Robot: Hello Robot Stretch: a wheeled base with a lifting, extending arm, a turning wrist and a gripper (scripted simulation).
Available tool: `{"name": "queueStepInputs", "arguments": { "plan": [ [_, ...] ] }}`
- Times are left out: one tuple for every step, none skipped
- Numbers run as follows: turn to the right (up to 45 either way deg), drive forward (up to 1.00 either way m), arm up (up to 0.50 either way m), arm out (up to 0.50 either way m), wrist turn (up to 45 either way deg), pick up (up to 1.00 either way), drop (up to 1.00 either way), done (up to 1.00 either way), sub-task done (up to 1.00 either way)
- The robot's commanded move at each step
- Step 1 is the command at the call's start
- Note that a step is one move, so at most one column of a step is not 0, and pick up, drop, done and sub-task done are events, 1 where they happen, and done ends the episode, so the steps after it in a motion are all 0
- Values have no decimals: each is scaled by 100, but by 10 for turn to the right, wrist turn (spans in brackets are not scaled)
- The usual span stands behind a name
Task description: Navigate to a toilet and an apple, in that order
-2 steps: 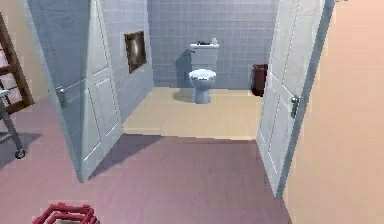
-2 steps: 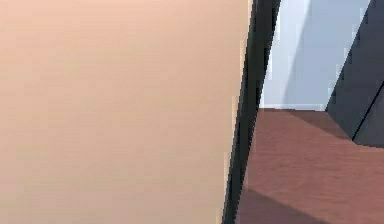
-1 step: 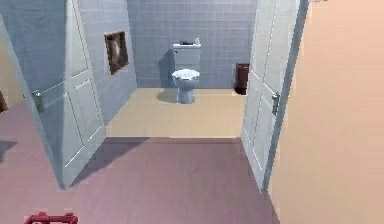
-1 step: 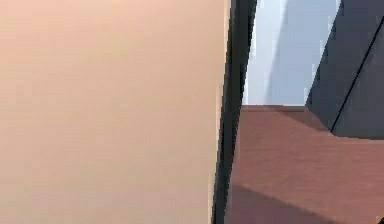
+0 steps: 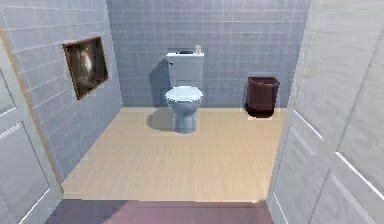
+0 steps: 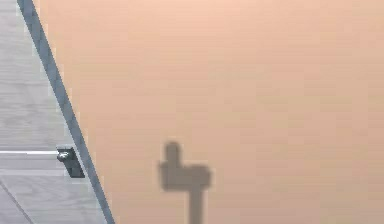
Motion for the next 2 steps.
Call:
{"name": "queueStepInputs", "arguments": {
  "plan": [
    [30,0,0,0,0,0,0,0,0],
    [0,100,0,0,0,0,0,0,0]
  ]
}}
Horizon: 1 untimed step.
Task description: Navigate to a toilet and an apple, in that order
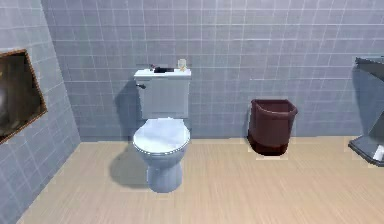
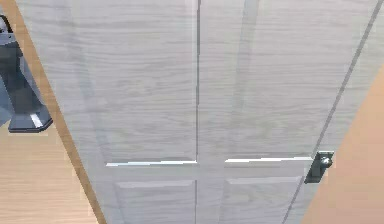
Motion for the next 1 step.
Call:
{"name": "queueStepInputs", "arguments": {
  "plan": [
    [30,0,0,0,0,0,0,0,0]
  ]
}}
